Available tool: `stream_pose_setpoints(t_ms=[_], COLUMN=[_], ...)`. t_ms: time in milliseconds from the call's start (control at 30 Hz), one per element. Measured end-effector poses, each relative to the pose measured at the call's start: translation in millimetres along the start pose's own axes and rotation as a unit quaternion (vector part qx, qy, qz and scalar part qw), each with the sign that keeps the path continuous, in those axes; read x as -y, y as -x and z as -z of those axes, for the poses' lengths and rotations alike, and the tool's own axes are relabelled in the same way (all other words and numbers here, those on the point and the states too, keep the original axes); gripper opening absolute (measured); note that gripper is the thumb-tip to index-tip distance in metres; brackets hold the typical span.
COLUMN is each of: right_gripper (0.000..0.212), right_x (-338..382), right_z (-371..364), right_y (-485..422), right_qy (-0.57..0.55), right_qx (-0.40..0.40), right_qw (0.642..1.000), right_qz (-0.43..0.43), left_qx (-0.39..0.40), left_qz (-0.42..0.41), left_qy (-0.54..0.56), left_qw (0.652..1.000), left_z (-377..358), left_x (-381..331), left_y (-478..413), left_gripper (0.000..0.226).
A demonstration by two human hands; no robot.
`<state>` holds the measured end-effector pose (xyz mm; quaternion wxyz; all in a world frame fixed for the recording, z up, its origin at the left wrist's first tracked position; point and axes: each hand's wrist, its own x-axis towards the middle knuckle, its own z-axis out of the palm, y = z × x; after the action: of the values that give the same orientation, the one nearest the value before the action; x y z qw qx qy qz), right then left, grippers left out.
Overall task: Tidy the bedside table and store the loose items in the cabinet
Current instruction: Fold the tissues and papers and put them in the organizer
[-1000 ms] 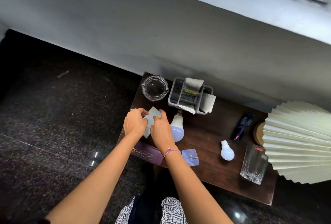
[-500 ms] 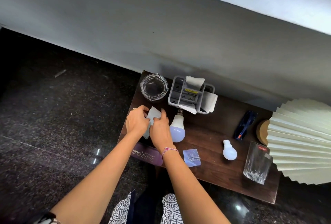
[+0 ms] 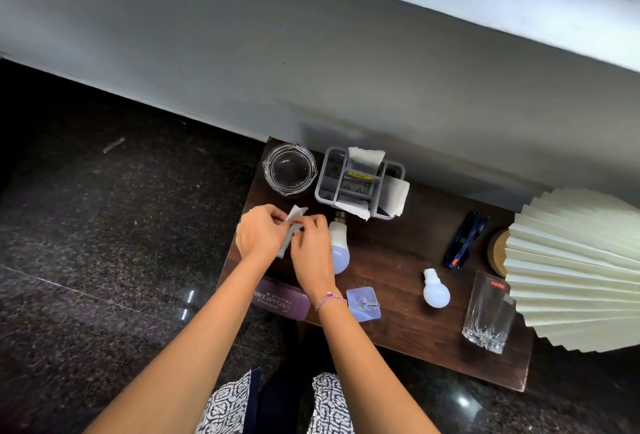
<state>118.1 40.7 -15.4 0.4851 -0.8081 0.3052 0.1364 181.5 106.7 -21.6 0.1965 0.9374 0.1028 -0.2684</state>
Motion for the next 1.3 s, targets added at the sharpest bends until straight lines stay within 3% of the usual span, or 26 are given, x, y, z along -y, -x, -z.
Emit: stream_pose_setpoints(t_ms=[233,500,700,800,900,1100,1300], right_gripper=[0.022,0.033,0.058,0.068,0.061,0.056,0.086], right_x=[4.9,25.9,37.2,46.4,47.2,46.7,51.8], right_z=[11.4,29.4,44.9,55.2,60.9,65.5,66.0], right_y=[25.9,30.8,27.2,27.3,24.2,16.0,8.8], right_qy=[-0.149,-0.368,-0.404,-0.4,-0.402,-0.419,-0.465], right_qx=[-0.077,-0.04,-0.025,-0.021,-0.02,-0.011,-0.016], right_qw=[0.983,0.916,0.905,0.912,0.913,0.907,0.884], right_qz=[-0.069,-0.153,-0.13,-0.092,-0.068,-0.04,-0.046], left_qx=[-0.051,-0.059,-0.018,0.004,0.017,0.019,0.038], left_qz=[-0.023,-0.052,-0.071,-0.062,-0.048,-0.04,-0.05], left_qy=[0.078,0.164,0.281,0.403,0.463,0.398,0.444], left_qw=[0.995,0.983,0.957,0.913,0.885,0.916,0.894], left_z=[15.4,25.4,30.9,32.8,34.2,29.0,23.1], left_x=[-16.5,-24.9,-34.0,-46.8,-61.0,-71.1,-78.9], left_y=[29.3,55.1,64.3,66.6,62.3,51.9,41.7], left_gripper=[0.011,0.015,0.016,0.025,0.031,0.05,0.04])
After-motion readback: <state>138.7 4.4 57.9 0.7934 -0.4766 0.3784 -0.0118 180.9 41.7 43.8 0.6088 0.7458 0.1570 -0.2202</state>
